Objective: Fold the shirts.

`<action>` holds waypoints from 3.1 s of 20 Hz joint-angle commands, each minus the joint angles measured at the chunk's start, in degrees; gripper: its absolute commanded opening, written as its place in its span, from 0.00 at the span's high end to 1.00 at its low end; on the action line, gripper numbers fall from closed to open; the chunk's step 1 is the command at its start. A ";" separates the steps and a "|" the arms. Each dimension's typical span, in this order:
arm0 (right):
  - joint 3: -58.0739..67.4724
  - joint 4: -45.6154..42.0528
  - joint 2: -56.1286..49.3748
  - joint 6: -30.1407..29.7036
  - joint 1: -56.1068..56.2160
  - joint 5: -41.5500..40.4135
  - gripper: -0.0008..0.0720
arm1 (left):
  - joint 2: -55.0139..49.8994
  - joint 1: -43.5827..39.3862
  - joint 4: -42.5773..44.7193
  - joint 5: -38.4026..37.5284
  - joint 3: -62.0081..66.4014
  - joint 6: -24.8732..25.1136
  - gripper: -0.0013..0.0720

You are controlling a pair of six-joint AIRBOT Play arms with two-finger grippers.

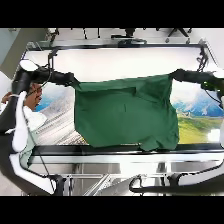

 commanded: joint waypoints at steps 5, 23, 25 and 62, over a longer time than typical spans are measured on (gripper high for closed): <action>4.81 -10.84 -5.03 0.79 0.28 0.52 0.97 | -9.03 0.33 1.09 -2.34 10.56 -4.20 0.97; -1.03 -16.61 -5.81 6.78 0.92 2.51 0.52 | -9.84 -0.90 6.64 -5.31 2.84 -5.77 0.14; -1.03 -17.31 -2.21 7.39 -0.28 3.04 0.44 | -9.79 0.63 6.64 -12.35 8.09 -9.18 0.13; -60.22 -8.41 27.65 15.50 -19.63 21.70 0.87 | 21.18 -1.66 -3.41 -1.14 -51.95 -0.74 0.96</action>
